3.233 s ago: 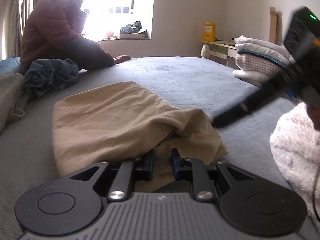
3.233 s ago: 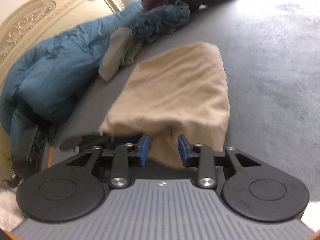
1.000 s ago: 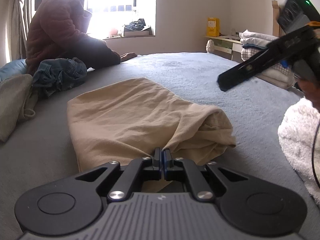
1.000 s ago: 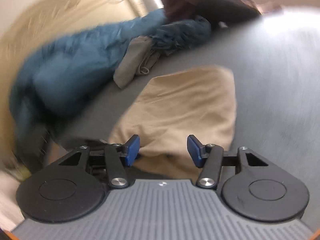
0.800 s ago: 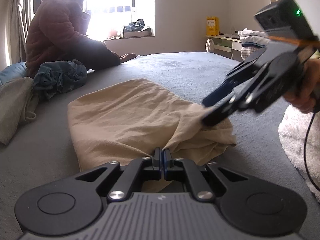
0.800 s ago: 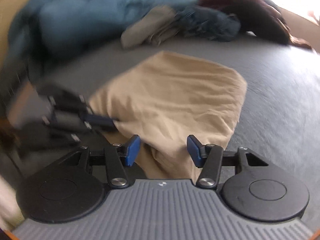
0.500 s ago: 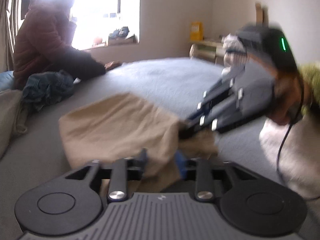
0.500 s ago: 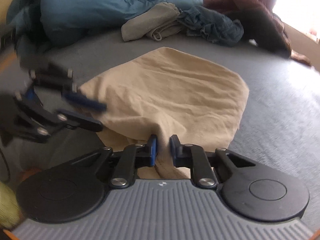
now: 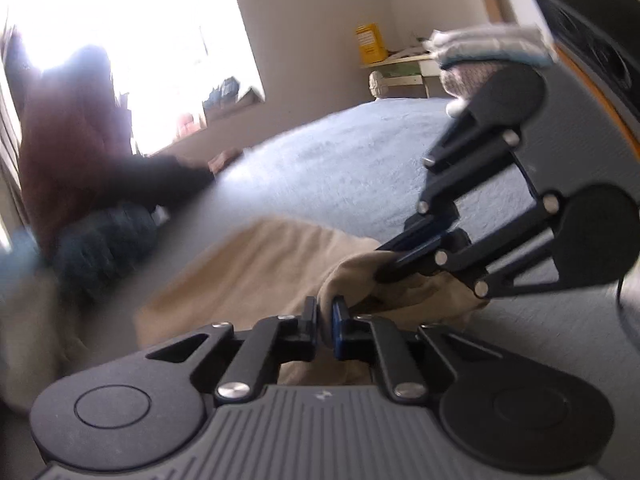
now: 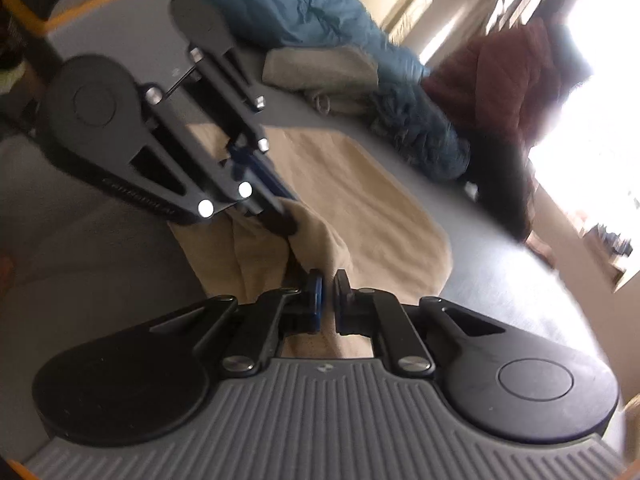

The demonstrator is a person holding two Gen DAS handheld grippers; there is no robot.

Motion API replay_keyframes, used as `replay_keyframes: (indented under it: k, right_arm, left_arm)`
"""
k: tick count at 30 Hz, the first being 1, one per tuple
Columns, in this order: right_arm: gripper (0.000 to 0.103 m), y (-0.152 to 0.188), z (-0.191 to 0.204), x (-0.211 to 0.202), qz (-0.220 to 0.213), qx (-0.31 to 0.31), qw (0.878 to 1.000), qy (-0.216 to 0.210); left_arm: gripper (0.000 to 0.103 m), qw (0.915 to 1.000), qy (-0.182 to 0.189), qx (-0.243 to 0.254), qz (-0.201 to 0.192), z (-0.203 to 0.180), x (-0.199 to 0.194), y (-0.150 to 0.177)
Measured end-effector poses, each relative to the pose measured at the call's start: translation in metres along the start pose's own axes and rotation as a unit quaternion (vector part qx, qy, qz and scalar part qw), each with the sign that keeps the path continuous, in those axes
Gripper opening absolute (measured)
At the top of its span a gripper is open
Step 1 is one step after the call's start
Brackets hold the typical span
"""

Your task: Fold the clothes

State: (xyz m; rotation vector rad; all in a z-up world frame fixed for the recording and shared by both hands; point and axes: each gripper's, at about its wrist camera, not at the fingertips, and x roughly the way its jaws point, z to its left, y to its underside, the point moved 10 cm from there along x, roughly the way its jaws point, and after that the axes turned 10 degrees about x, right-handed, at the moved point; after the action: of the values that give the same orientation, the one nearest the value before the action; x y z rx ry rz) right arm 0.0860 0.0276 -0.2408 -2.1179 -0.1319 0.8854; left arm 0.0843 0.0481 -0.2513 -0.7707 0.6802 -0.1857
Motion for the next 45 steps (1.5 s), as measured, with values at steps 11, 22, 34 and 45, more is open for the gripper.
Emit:
replay_keyframes:
  k: [11, 22, 34, 45]
  right_arm:
    - [0.012, 0.016, 0.013, 0.001, 0.046, -0.015, 0.999, -0.011]
    - [0.014, 0.010, -0.048, 0.019, 0.041, 0.453, 0.882, -0.127]
    - [0.014, 0.042, -0.039, 0.042, 0.074, 0.540, 0.823, -0.157]
    - [0.014, 0.045, -0.046, 0.047, 0.072, 0.582, 0.792, -0.170]
  left_arm:
    - [0.006, 0.9980, 0.013, 0.059, 0.019, -0.035, 0.006, 0.029]
    - [0.015, 0.9988, 0.037, 0.029, 0.013, -0.029, -0.001, 0.038]
    - [0.035, 0.9636, 0.030, -0.257, 0.066, 0.034, -0.020, 0.070]
    - [0.049, 0.9339, -0.006, -0.350, 0.071, 0.071, -0.042, 0.073]
